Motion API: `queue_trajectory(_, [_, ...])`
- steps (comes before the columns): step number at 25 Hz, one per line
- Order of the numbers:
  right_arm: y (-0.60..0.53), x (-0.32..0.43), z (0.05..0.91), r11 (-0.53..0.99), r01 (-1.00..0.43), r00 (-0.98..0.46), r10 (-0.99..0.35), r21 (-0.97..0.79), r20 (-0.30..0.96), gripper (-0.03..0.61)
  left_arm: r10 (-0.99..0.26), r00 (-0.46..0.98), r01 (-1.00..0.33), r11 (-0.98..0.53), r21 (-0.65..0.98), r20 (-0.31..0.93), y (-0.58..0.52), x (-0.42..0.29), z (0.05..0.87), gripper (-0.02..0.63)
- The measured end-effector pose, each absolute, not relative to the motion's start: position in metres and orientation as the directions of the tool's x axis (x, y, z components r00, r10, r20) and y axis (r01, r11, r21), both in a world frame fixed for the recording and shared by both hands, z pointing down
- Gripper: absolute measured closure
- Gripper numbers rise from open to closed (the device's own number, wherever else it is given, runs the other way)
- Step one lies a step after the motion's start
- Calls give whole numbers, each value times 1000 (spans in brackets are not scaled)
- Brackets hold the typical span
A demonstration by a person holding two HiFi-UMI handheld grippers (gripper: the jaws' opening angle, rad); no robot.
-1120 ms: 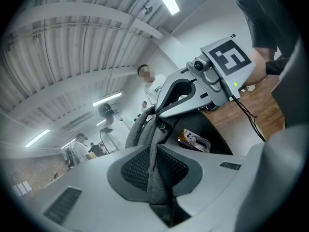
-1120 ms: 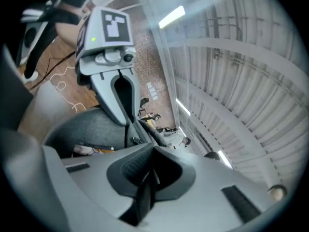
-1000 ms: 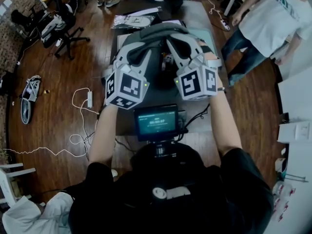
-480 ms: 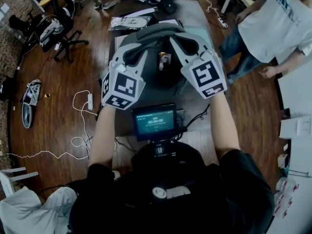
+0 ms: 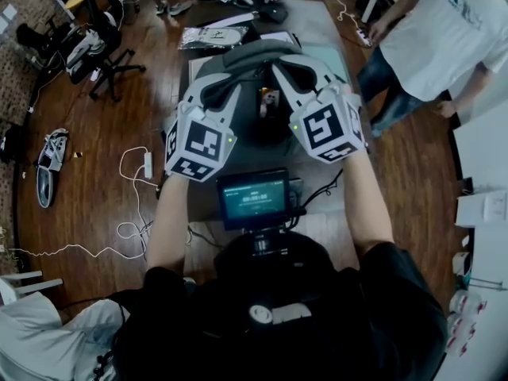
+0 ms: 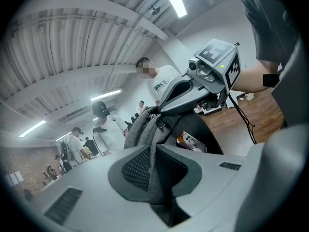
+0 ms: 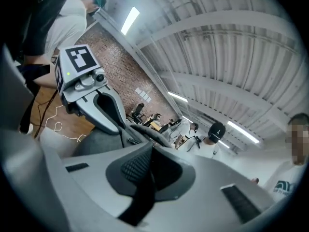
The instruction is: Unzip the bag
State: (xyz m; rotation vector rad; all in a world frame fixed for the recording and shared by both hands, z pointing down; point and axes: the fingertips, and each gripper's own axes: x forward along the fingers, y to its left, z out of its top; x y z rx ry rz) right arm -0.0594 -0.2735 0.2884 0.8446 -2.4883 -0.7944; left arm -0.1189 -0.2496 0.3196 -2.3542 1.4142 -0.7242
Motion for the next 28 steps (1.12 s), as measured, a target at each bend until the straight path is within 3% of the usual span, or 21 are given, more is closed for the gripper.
queue_trajectory(4, [-275,-65,294,637,-393,-739,-648,663,185,491,-883,388,-729,-469,-499,263,-248,-119,321,572])
queue_trajectory(7, [-276,-68,294,649,-375,-753,-630,662,191,502,-887,381,-731,-461,-502,260,-249,-120,321,572])
queue_trajectory(9, [-275,-68,291,642,-383,-750,-635,665,181,549,-886,383,-731,-463,-502,260,-248,-119,321,572])
queue_trajectory(17, [-279,-50,279,783,-552,-775,-609,287,169,552,-873,396,-719,-488,-496,284,-247,-113,320,575])
queue_trajectory(28, [-273,-26,280,817,-569,-792,-574,90,207,545,-864,412,-717,-504,-482,291,-241,-109,318,577])
